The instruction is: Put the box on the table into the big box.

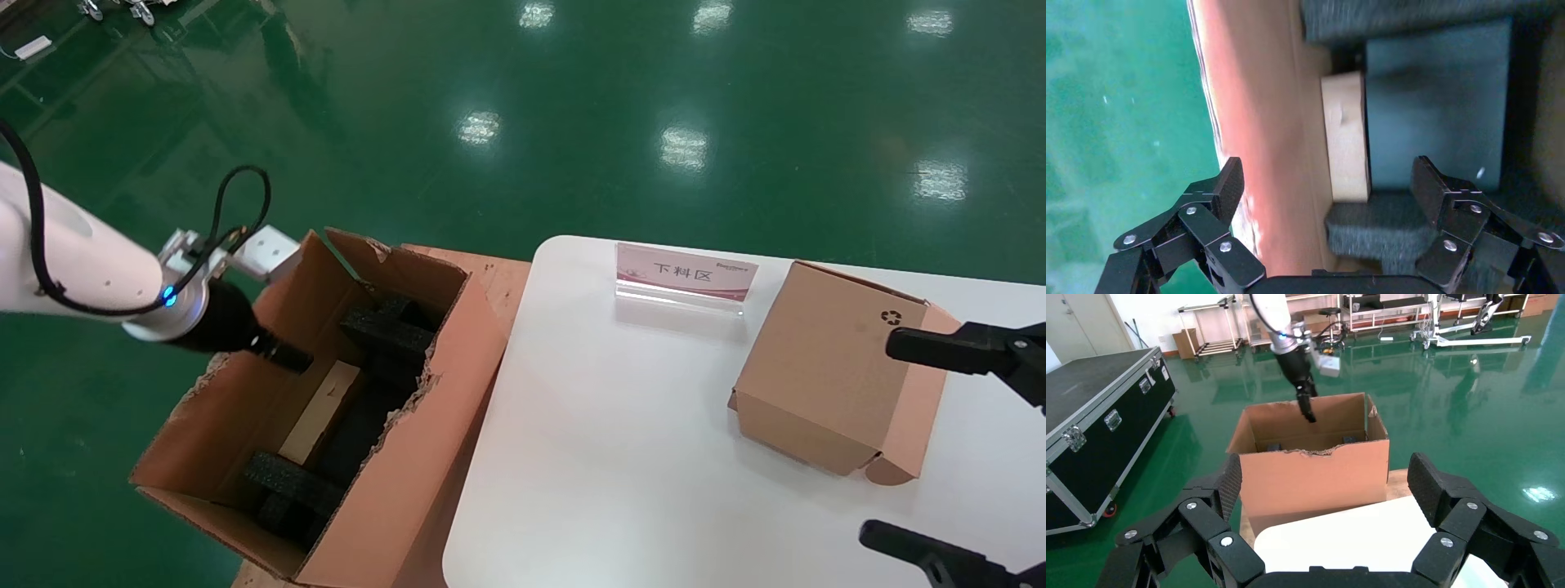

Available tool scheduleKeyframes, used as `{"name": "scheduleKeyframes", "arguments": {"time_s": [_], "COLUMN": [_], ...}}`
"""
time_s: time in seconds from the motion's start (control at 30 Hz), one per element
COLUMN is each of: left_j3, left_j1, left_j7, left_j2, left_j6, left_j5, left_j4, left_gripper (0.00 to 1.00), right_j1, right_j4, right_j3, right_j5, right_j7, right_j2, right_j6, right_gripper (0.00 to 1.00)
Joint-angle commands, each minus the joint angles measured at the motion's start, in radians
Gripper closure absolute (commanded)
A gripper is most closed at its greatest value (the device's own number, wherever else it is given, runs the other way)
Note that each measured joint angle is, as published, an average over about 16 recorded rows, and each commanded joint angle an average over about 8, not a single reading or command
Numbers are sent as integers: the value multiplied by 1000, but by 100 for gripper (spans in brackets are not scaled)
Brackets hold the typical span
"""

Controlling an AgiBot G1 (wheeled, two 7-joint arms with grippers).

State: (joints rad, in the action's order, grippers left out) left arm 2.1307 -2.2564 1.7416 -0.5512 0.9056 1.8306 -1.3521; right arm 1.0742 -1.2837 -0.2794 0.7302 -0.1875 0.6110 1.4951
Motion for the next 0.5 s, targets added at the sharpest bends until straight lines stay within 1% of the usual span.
{"name": "scheduleKeyframes", "arguments": {"time_s": [0.03,0.27,0.4,0.5], "left_j3": [-15,-120,-179,-223], "left_j1": [-7,-61,-83,-93], "left_j7": [-6,-67,-129,-200], "left_j2": [-2,14,29,48], "left_j6": [-1,-30,-64,-104], "left_j5": [5,39,29,-2], "left_j4": [-3,-32,-53,-72], "left_gripper": [0,0,0,0], "right_j1": [0,0,0,0], "right_j4": [0,0,0,0], "right_j3": [0,0,0,0], "right_j5": [0,0,0,0], "right_j7": [0,0,0,0], "right_j2": [0,0,0,0], "right_j6": [0,0,0,0], "right_gripper": [0,0,0,0]}}
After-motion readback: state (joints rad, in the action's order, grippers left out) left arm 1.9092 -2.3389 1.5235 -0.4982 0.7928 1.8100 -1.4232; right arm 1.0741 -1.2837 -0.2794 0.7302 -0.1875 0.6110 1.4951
